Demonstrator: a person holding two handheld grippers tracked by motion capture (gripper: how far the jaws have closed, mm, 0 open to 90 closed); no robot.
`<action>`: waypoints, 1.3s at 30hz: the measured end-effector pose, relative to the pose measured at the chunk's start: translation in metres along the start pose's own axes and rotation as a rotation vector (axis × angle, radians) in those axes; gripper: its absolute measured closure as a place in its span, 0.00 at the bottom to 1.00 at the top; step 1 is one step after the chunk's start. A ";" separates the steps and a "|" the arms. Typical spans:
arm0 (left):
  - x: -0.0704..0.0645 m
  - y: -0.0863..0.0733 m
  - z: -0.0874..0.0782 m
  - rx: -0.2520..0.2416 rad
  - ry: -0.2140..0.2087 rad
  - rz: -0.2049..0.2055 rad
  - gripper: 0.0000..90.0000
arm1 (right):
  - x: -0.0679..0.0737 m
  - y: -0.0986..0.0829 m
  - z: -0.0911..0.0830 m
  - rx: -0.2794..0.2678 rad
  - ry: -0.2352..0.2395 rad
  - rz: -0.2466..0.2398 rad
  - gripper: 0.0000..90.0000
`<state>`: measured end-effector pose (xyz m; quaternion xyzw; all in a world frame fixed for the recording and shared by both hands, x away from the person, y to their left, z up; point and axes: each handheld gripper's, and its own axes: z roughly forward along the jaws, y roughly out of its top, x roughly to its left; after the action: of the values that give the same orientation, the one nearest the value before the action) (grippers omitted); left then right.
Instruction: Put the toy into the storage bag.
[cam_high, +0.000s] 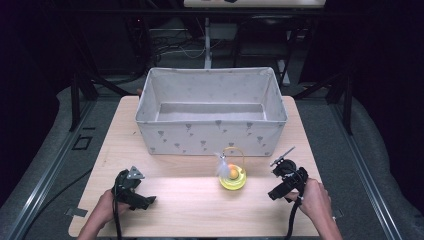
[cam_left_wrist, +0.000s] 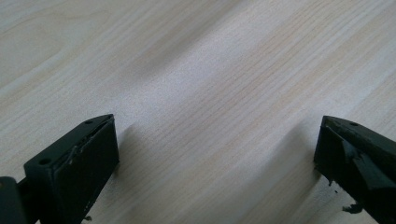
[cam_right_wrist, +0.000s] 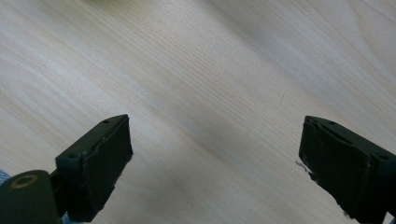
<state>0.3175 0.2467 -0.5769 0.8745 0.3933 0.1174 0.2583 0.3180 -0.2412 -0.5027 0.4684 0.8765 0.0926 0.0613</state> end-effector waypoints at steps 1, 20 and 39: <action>0.000 0.000 0.000 -0.002 0.001 -0.001 0.00 | 0.000 0.001 0.000 0.002 0.002 -0.004 0.10; -0.002 -0.002 0.000 -0.013 0.013 -0.020 0.00 | 0.017 0.012 -0.013 -0.006 0.003 -0.081 0.09; -0.001 -0.002 0.000 -0.018 0.010 -0.013 0.00 | 0.040 0.043 -0.032 -0.062 0.018 -0.153 0.05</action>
<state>0.3152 0.2474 -0.5781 0.8689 0.3994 0.1235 0.2652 0.3242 -0.1877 -0.4629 0.3972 0.9069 0.1189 0.0747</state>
